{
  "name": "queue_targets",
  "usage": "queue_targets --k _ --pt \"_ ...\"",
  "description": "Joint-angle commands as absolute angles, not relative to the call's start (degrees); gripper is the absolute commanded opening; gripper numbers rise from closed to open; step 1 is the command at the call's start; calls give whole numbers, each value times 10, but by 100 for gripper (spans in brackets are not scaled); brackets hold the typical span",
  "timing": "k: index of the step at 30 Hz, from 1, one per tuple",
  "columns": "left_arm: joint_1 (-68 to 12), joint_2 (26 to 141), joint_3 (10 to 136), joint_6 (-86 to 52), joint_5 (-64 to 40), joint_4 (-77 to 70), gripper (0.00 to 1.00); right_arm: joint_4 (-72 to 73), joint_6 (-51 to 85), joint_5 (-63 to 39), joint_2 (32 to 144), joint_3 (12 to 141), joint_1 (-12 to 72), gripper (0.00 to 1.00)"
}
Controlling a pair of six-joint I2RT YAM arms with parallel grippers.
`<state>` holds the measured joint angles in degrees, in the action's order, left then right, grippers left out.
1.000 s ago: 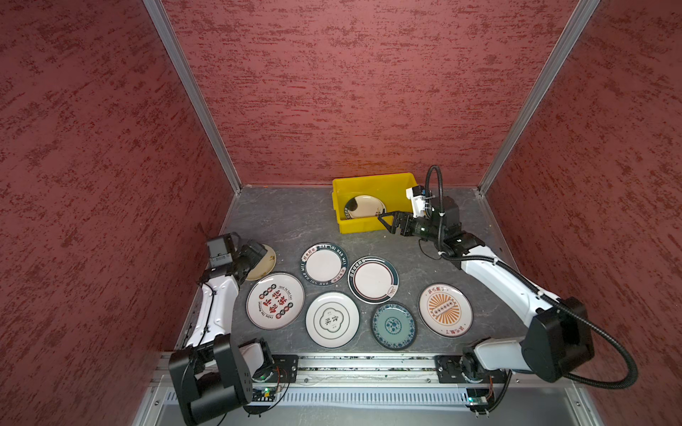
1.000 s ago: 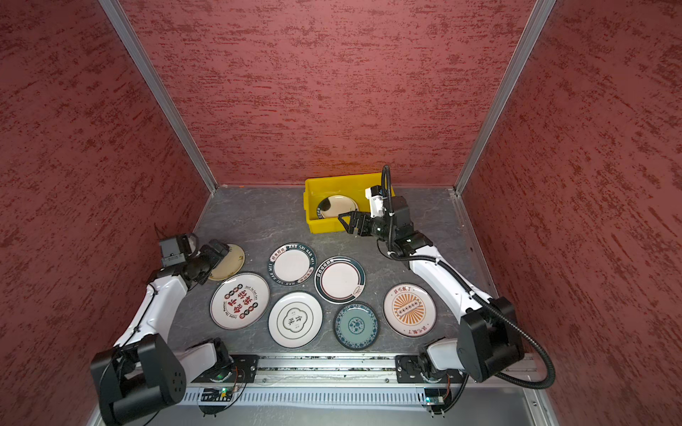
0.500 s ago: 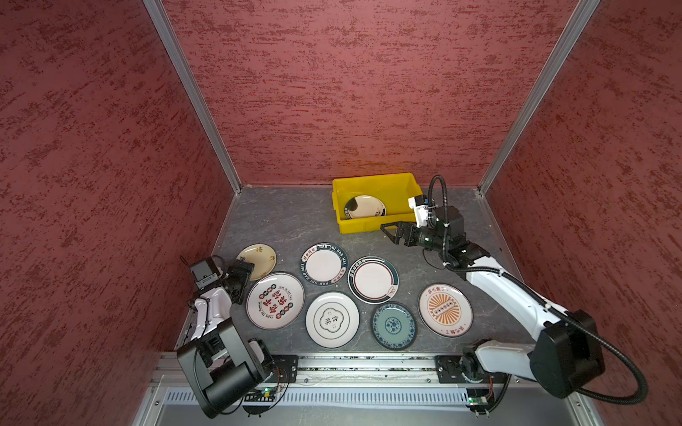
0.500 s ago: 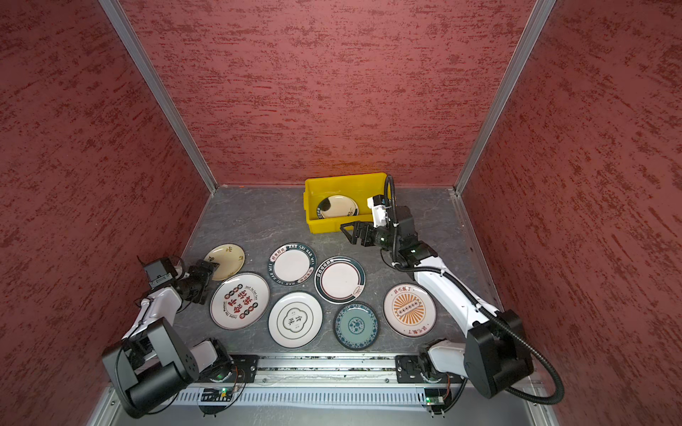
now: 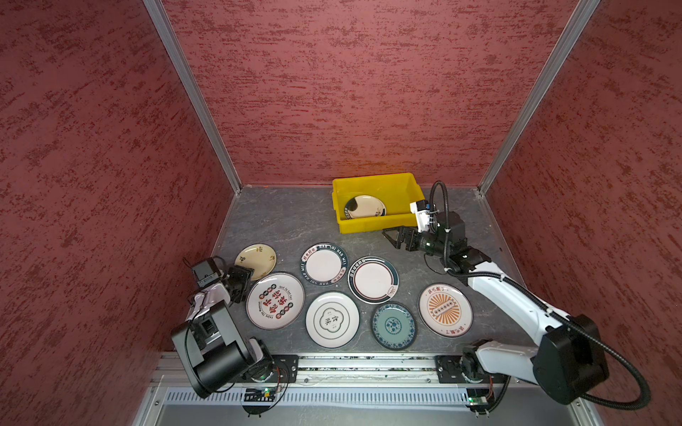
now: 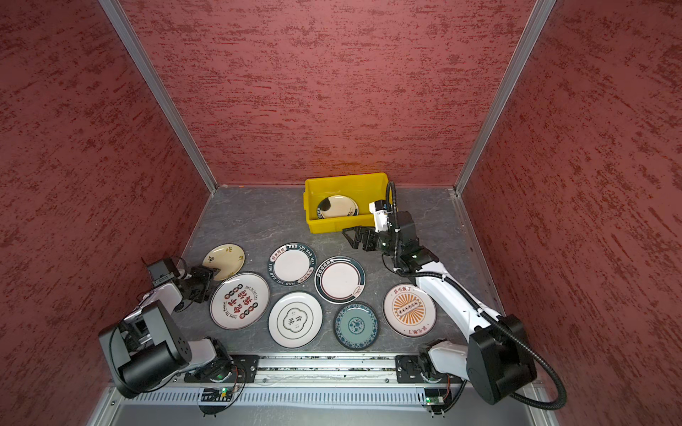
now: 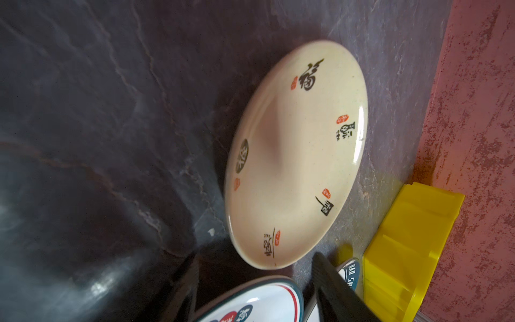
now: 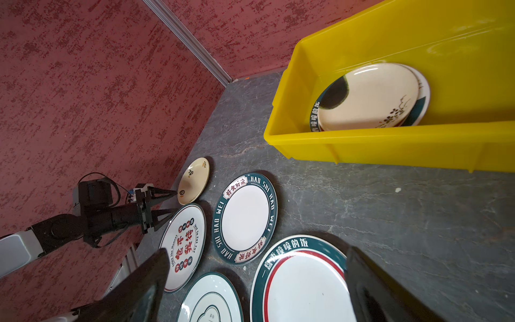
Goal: Place the plates into the plastic bin on the countertop
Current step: Pick up the plate from the middle-left of the table.
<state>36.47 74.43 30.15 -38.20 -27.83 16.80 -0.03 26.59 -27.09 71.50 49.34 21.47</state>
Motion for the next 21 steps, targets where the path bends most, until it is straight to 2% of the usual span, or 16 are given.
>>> queue_targets --k 1,16,21 --pt "369 769 312 -392 -272 148 59 12 259 -253 702 489 211 99" --pt "366 866 334 -423 -277 104 49 8 270 -234 684 474 209 99" --pt "363 903 345 -426 -281 92 42 6 272 -228 682 474 208 99"
